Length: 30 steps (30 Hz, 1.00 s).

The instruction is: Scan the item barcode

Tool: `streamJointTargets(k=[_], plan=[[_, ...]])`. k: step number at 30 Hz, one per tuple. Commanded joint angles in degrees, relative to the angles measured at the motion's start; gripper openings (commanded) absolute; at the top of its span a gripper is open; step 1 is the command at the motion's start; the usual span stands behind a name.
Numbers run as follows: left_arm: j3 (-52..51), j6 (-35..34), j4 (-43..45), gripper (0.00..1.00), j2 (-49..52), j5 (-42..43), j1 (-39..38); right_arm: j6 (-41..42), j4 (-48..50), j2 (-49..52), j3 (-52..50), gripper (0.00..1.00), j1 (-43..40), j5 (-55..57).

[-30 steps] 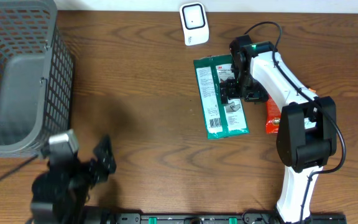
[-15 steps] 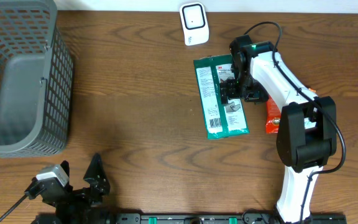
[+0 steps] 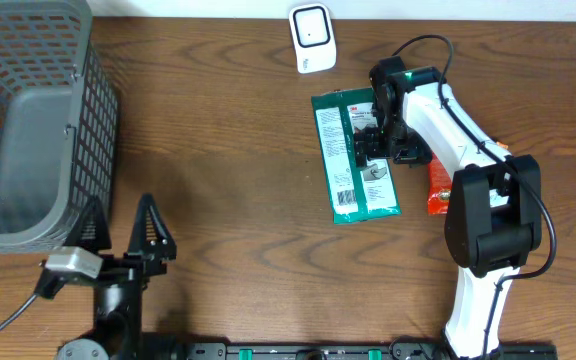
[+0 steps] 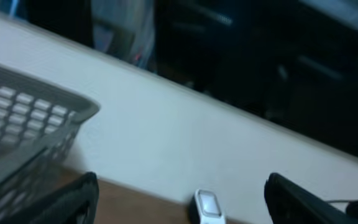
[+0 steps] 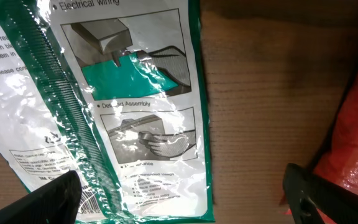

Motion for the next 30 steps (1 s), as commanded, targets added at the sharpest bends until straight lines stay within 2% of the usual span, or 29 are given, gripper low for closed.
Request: streamJointTargets(k=[1,6,14,21,27,30], plan=[[-5.49,-1.01,6.84,0.86,-0.37,3.15,0.28,-0.13,-0.02,-2.12,0.00,0.99,-0.33,0.55],[-12.13,-1.84,14.45,0.86,-0.37,3.13,0.28,-0.13,-0.02,-2.10,0.00,0.99,-0.33,0.55],[-17.79,-1.75,14.97,0.86,-0.39,2.86,0.28,-0.13,-0.02,-2.12,0.00,0.99,-0.33,0.55],[-18.23,1.51,4.35,0.86,-0.39,2.67,0.28,-0.13,-0.02,-2.10,0.00,0.99,-0.33,0.55],[-18.23,10.21,-9.14,0.86,-0.39,2.64,0.28,-0.13,-0.02,-2.10,0.00,0.99,-0.33,0.55],[-18.23,13.55,-8.98,0.86,-0.39,2.47,0.28,-0.13,-0.02,-2.10,0.00,0.99,-0.33,0.55]])
